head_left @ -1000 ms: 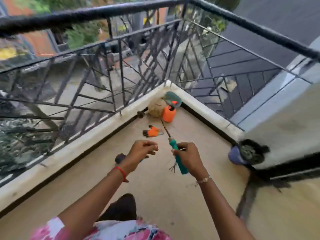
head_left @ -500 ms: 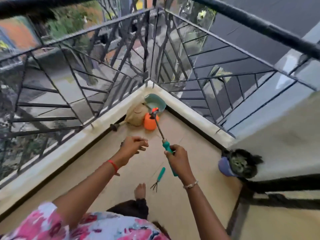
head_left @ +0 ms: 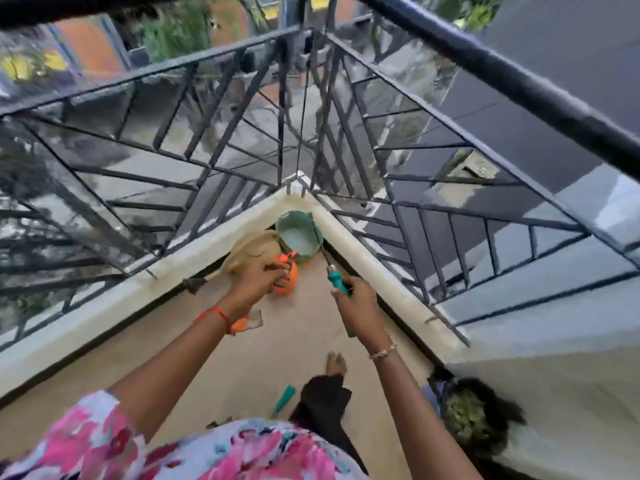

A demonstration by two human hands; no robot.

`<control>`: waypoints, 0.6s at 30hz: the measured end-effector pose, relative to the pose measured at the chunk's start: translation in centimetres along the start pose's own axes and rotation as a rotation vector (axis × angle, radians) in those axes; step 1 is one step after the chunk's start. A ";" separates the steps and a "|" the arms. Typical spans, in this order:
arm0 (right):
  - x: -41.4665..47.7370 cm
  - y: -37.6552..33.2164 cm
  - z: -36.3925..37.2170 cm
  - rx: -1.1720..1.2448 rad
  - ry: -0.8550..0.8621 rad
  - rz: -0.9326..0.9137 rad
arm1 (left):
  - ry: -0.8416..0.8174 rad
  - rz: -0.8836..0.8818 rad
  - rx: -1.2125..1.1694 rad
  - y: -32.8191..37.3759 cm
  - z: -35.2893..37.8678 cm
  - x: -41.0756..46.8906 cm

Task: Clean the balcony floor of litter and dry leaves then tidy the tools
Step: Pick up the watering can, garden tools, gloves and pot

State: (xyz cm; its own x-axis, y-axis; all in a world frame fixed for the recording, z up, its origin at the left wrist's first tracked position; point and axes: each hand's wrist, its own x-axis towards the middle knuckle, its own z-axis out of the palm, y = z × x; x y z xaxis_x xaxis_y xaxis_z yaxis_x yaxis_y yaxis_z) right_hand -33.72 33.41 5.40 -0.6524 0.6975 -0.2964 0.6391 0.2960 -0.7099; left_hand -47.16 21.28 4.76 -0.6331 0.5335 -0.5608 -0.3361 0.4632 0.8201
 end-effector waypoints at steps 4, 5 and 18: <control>5.9 0.9 -3.8 -0.007 -0.104 -0.031 | 0.129 -0.070 -0.075 3.0 2.9 3.3; 7.6 1.0 -4.8 -0.019 -0.137 -0.047 | 0.151 -0.061 -0.104 3.7 3.7 4.5; 26.0 -0.2 -3.3 -0.012 -0.217 -0.026 | 0.251 -0.149 -0.180 7.2 5.1 17.4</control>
State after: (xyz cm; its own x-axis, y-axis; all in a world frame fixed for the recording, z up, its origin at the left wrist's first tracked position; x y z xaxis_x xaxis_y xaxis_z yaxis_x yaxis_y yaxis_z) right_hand -49.45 53.69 -0.08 -0.7405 0.5327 -0.4098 0.6248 0.3212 -0.7117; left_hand -57.00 37.54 0.33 -0.7121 0.2679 -0.6490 -0.5414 0.3789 0.7505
